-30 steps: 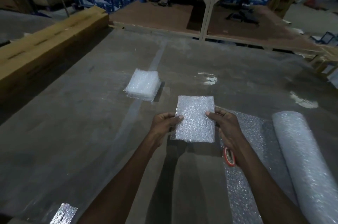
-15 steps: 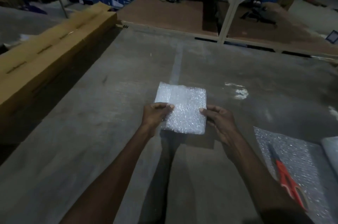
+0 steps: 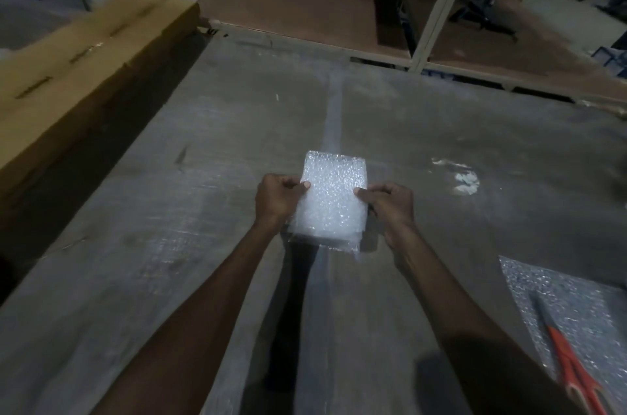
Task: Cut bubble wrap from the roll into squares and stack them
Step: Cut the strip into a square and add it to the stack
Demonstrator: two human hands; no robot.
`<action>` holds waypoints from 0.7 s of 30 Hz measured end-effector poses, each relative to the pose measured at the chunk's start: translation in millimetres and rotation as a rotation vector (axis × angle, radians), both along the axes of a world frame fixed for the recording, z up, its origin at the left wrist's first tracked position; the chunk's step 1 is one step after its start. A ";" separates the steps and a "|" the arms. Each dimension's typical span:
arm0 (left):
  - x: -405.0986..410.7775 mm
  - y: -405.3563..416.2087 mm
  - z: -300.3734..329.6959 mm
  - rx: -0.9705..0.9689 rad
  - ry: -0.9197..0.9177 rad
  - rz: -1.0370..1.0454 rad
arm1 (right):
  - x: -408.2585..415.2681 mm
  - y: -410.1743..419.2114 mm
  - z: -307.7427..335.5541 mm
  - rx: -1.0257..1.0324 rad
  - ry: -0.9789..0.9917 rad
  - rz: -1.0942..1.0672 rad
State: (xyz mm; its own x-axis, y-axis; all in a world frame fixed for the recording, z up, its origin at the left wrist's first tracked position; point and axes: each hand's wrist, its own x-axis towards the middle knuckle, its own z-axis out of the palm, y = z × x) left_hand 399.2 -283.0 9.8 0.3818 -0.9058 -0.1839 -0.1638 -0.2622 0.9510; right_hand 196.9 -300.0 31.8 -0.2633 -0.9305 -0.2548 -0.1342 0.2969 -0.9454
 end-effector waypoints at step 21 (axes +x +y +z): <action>-12.6 16.4 -26.0 -0.136 -0.620 -0.497 | 20.9 14.1 -49.7 -0.326 0.929 0.572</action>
State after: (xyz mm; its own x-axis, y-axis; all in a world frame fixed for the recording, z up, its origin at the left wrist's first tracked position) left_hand 386.6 -266.5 -16.1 -0.0749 -0.9958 0.0535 -0.7393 0.0915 0.6672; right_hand 217.8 -285.8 -17.9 0.2603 -0.9610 0.0938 -0.8596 -0.2749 -0.4308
